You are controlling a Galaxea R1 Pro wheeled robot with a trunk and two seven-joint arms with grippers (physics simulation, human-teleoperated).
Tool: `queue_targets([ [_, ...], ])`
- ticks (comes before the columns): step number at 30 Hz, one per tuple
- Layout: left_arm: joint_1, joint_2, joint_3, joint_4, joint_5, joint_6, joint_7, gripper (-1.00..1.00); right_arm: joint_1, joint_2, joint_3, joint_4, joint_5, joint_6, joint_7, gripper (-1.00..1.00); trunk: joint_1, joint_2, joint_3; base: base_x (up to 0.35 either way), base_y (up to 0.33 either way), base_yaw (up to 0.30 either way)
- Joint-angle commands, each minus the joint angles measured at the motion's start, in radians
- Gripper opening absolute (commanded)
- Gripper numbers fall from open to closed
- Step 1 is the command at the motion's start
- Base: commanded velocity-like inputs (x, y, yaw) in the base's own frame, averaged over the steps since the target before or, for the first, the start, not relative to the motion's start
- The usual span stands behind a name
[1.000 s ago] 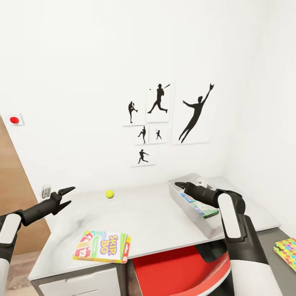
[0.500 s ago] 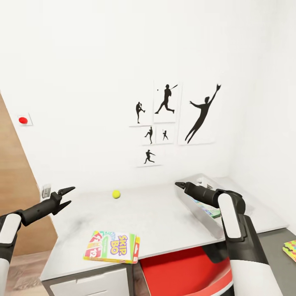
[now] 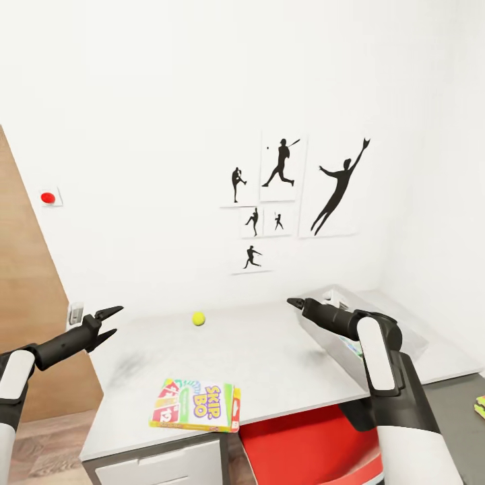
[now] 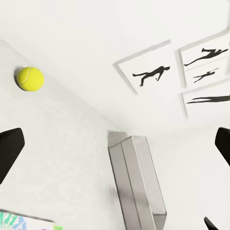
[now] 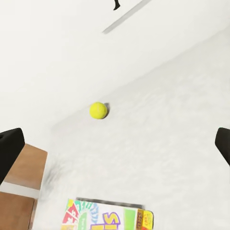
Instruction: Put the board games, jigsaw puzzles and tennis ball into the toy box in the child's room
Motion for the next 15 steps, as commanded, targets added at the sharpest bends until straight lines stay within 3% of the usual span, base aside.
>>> queue_targets([
  [1,0.0,0.0,0.002,0.001,-0.004,0.005,-0.005,1.0,-0.001,0.002,-0.002,-0.001,-0.006,0.005,-0.004,1.0,0.0,-0.001,0.0,0.0,0.125,0.0],
  [15,-0.001,0.0,0.014,0.001,-0.004,0.005,-0.005,1.0,-0.001,0.002,-0.001,-0.003,-0.006,0.005,-0.004,1.0,0.0,-0.001,0.003,0.0,0.072,0.0],
])
